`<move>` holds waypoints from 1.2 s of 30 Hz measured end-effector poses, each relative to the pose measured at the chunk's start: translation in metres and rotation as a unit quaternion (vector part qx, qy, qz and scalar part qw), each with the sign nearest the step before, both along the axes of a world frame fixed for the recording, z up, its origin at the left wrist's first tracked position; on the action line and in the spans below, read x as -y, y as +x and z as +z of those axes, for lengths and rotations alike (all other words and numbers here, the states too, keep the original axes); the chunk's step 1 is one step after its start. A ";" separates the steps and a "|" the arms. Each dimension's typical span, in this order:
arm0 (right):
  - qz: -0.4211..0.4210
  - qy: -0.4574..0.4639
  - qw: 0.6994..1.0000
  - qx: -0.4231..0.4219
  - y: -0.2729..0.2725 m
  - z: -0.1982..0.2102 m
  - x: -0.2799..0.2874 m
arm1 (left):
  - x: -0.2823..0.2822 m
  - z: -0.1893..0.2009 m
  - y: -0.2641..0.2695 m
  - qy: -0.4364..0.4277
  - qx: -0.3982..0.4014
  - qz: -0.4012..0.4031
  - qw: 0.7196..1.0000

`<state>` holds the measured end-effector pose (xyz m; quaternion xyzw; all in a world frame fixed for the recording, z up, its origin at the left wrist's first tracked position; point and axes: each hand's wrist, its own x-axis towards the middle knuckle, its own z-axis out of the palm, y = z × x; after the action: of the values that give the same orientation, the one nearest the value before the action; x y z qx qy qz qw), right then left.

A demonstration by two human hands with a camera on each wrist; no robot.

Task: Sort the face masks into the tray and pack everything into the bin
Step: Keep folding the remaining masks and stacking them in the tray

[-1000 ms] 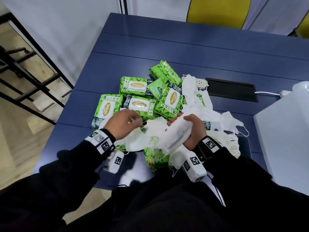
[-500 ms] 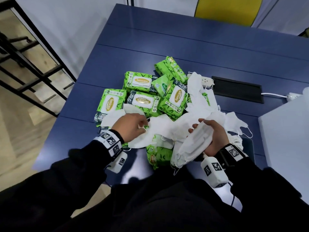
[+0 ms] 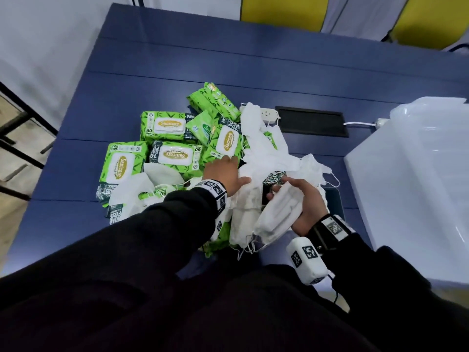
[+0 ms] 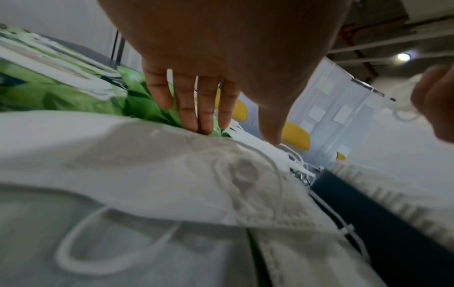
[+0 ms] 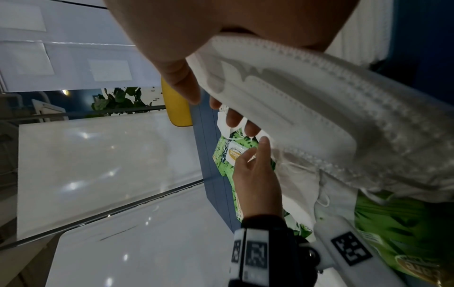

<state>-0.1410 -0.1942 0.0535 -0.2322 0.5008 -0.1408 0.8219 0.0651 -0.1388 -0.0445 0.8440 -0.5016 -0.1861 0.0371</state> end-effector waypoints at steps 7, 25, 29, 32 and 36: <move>-0.001 -0.004 1.000 0.012 -0.003 0.005 0.001 | 0.013 0.010 0.000 -0.003 -0.078 0.056 0.995; 0.069 0.097 0.977 0.176 0.039 0.003 -0.026 | -0.080 0.087 0.007 -0.372 -0.429 0.065 0.821; 0.078 0.099 0.971 0.205 0.042 0.013 -0.032 | -0.092 0.097 0.007 -0.338 -0.438 0.065 0.831; 0.101 0.070 0.973 0.196 0.042 0.012 -0.031 | -0.098 0.105 0.008 -0.326 -0.484 0.080 0.808; 0.093 0.070 0.977 0.178 0.040 0.006 -0.025 | -0.098 0.103 0.009 -0.319 -0.483 0.099 0.809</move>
<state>-0.1015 -0.1690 0.0592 -0.1907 0.3316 -0.0670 0.9215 0.0745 -0.0407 0.0588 0.6307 -0.3641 -0.3948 0.5602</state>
